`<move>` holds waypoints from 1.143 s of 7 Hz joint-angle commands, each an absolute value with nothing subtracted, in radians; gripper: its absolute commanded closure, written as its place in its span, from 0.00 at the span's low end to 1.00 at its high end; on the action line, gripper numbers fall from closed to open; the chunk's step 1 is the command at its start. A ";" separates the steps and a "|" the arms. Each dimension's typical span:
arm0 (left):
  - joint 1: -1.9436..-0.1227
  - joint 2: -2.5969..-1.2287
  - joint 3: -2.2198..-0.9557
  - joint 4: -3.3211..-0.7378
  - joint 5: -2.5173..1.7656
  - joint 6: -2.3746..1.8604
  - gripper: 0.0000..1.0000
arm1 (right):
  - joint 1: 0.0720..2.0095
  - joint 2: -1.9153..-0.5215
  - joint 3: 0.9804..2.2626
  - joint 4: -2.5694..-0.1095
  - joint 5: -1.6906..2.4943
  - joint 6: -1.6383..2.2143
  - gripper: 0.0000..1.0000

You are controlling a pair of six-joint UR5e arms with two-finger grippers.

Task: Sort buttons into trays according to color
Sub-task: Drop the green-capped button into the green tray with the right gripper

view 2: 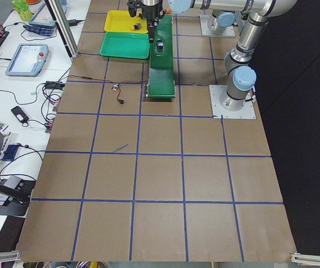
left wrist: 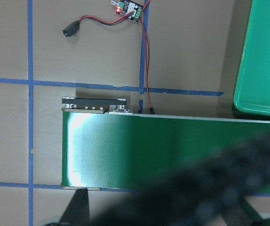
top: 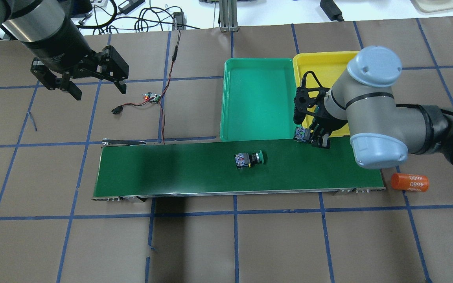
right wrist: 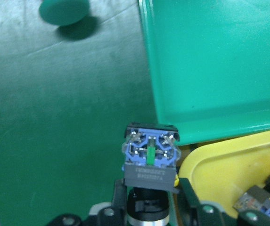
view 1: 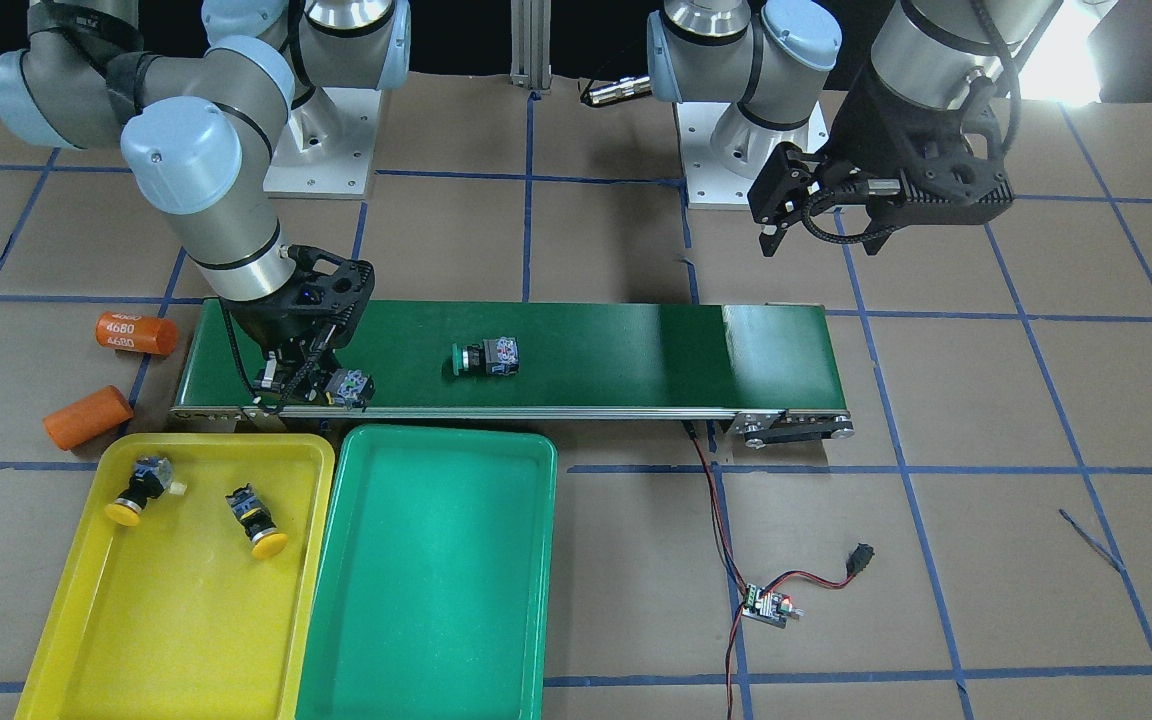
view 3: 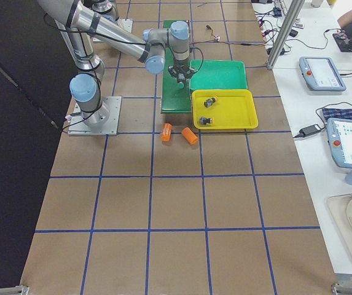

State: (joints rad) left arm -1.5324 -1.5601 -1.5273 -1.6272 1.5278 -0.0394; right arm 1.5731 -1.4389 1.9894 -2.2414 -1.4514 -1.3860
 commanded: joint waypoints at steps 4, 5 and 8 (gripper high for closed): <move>-1.532 -1.562 -1.526 -1.624 1.528 -0.037 0.00 | 1.652 -1.243 1.727 -2.203 -1.416 -1.384 0.06; -1.532 -1.560 -1.526 -1.624 1.528 -0.037 0.00 | 1.652 -1.243 1.727 -2.201 -1.416 -1.384 0.05; -1.532 -1.562 -1.525 -1.624 1.528 -0.037 0.00 | 1.634 -1.273 1.756 -2.174 -1.471 -1.390 0.00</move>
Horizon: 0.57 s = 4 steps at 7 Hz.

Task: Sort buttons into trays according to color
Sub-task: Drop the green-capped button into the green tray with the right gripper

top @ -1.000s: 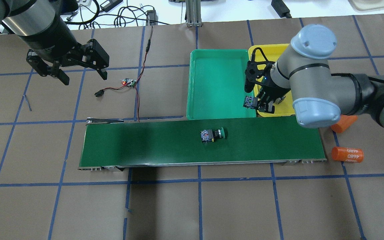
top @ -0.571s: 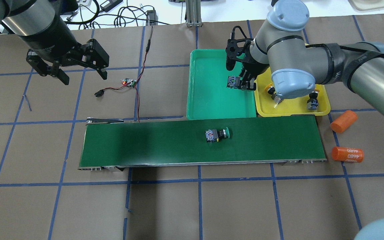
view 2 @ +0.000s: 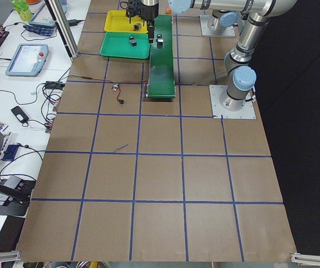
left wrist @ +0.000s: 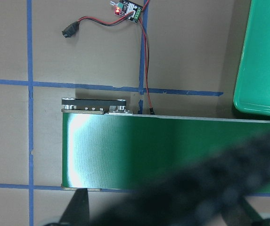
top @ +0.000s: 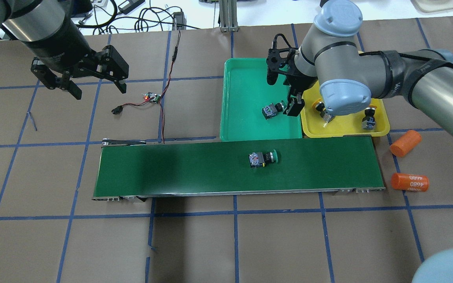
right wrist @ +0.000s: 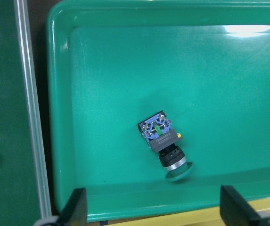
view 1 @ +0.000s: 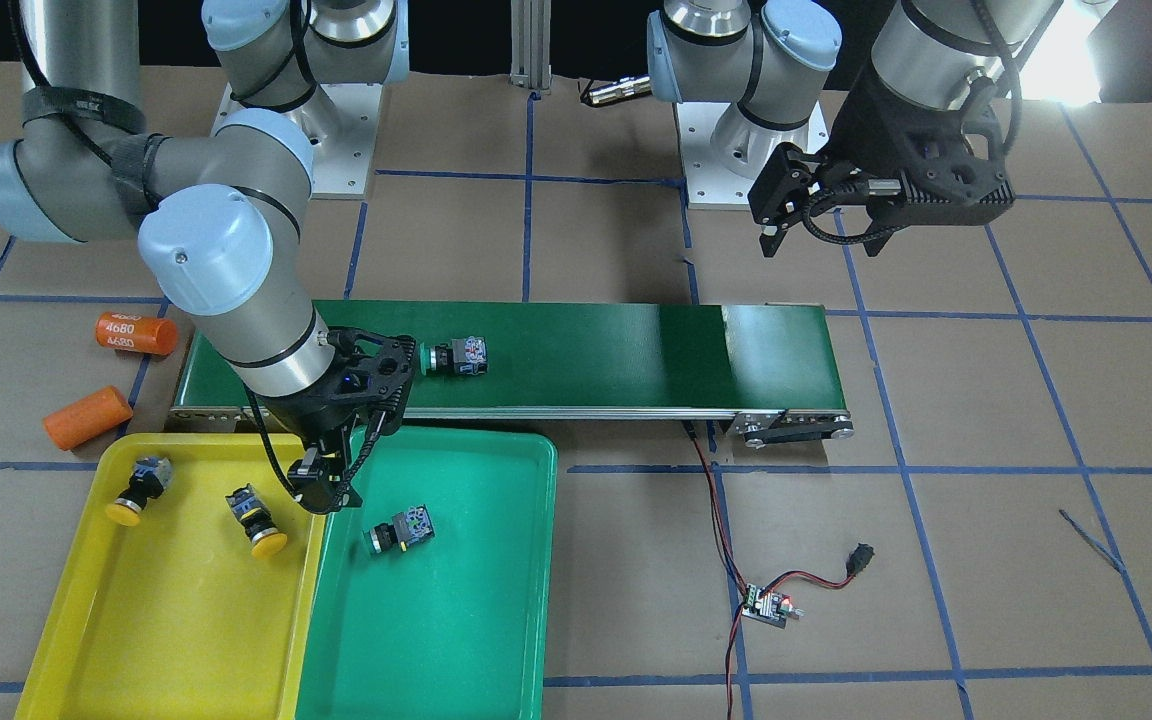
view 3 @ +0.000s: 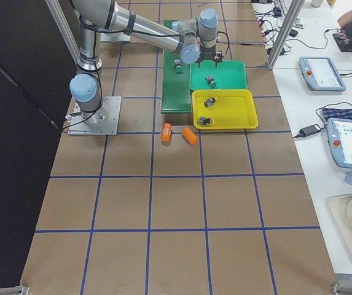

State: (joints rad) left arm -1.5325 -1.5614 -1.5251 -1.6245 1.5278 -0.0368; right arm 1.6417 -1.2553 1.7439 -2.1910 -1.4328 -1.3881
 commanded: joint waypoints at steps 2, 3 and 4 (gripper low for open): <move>-1.532 -1.562 -1.525 -1.624 1.528 -0.037 0.00 | 1.629 -1.372 1.856 -2.128 -1.572 -1.416 0.00; -1.531 -1.562 -1.523 -1.624 1.528 -0.037 0.00 | 1.615 -1.412 1.932 -2.129 -1.575 -1.516 0.00; -1.531 -1.562 -1.525 -1.624 1.528 -0.035 0.00 | 1.583 -1.449 2.018 -2.146 -1.574 -1.625 0.00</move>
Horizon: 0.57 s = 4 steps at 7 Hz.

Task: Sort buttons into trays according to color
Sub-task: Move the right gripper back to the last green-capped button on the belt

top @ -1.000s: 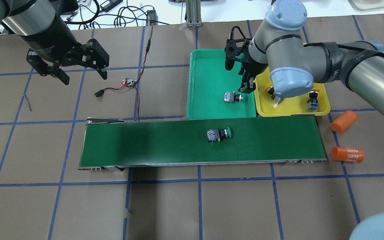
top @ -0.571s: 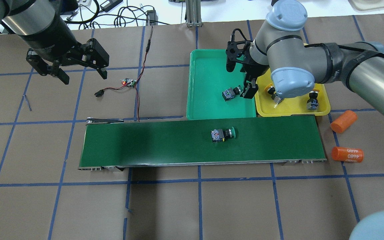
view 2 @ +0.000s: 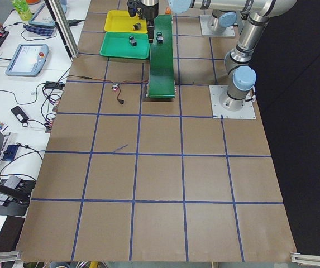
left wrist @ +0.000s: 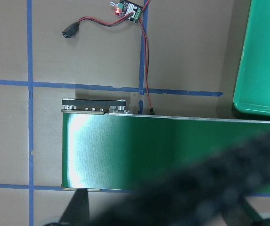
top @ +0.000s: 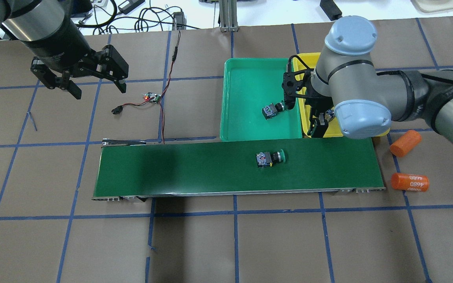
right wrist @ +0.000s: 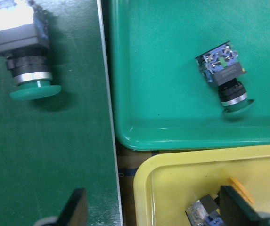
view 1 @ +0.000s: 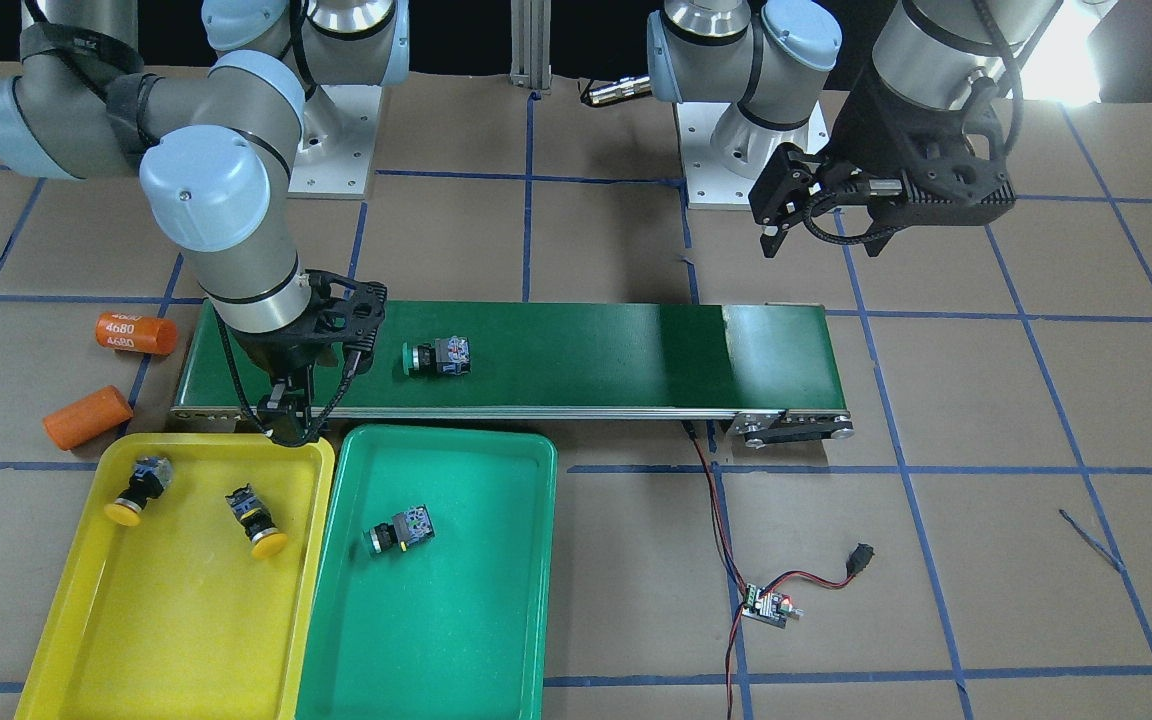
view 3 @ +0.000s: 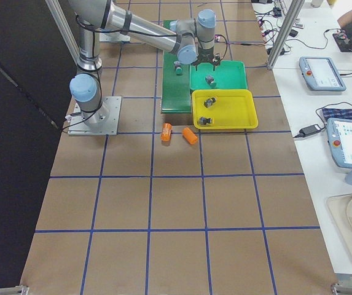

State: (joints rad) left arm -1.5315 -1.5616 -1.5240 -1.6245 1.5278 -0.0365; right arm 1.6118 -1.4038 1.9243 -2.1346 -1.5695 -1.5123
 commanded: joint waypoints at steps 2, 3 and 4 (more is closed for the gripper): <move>-1.531 -1.562 -1.523 -1.624 1.529 -0.035 0.00 | 1.533 -1.491 2.129 -2.169 -1.562 -1.681 0.00; -1.531 -1.562 -1.523 -1.624 1.529 -0.035 0.00 | 1.534 -1.496 2.135 -2.183 -1.562 -1.678 0.00; -1.531 -1.562 -1.523 -1.624 1.529 -0.035 0.00 | 1.531 -1.493 2.135 -2.189 -1.557 -1.671 0.00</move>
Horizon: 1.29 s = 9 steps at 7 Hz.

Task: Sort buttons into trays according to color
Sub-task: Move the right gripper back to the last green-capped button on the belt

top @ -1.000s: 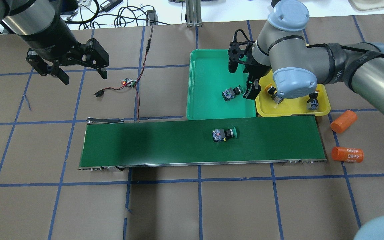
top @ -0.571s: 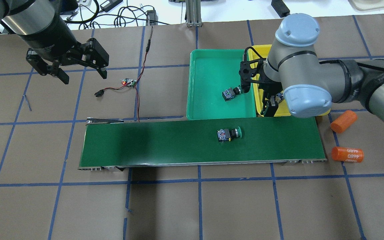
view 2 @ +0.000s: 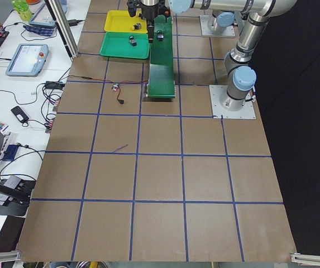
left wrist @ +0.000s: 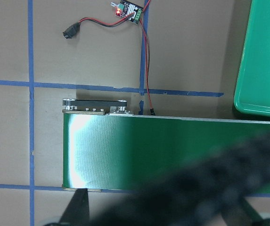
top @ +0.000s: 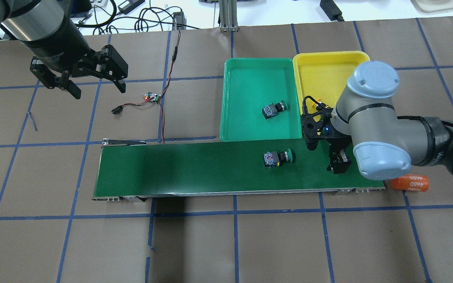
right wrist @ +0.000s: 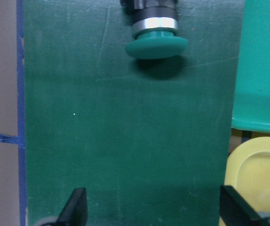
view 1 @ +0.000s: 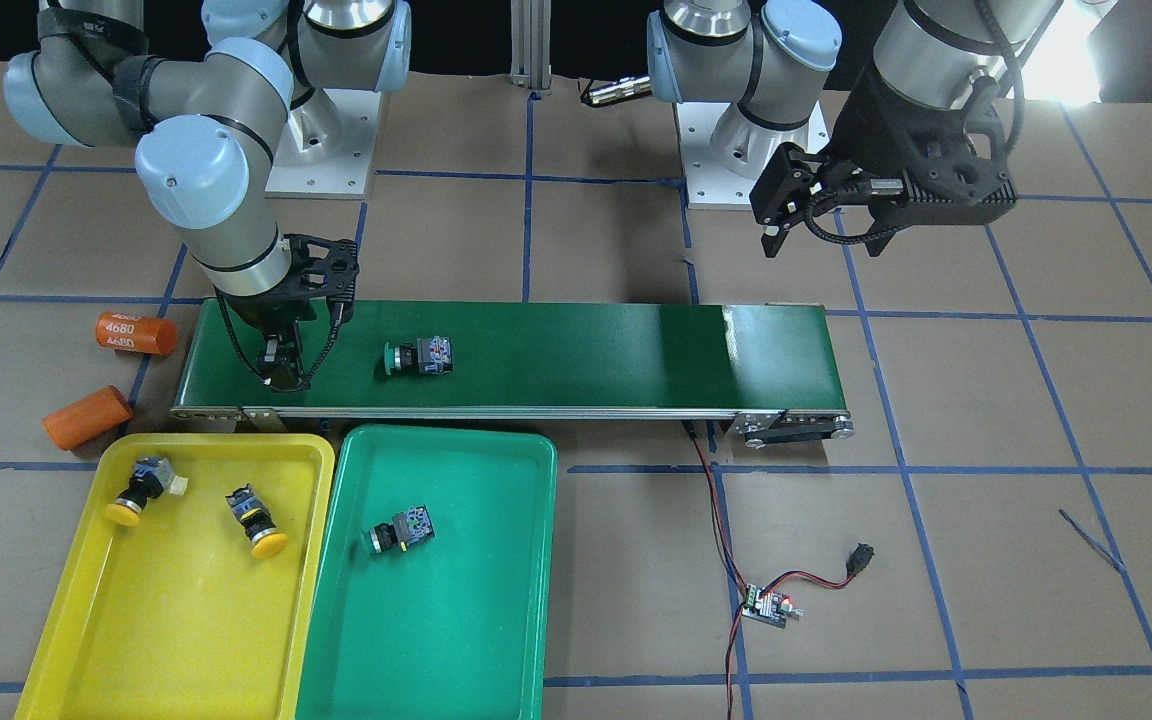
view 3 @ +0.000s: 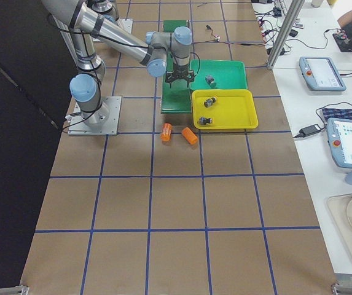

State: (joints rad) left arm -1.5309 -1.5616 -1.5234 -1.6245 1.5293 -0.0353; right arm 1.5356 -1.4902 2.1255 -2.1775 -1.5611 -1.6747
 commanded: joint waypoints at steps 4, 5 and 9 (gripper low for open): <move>-1.531 -1.562 -1.525 -1.623 1.528 -0.035 0.00 | 1.531 -1.489 2.140 -2.187 -1.555 -1.631 0.00; -1.531 -1.560 -1.525 -1.623 1.529 -0.035 0.00 | 1.531 -1.489 2.141 -2.189 -1.555 -1.629 0.00; -1.531 -1.562 -1.525 -1.623 1.528 -0.035 0.00 | 1.607 -1.486 2.138 -2.194 -1.546 -1.554 0.00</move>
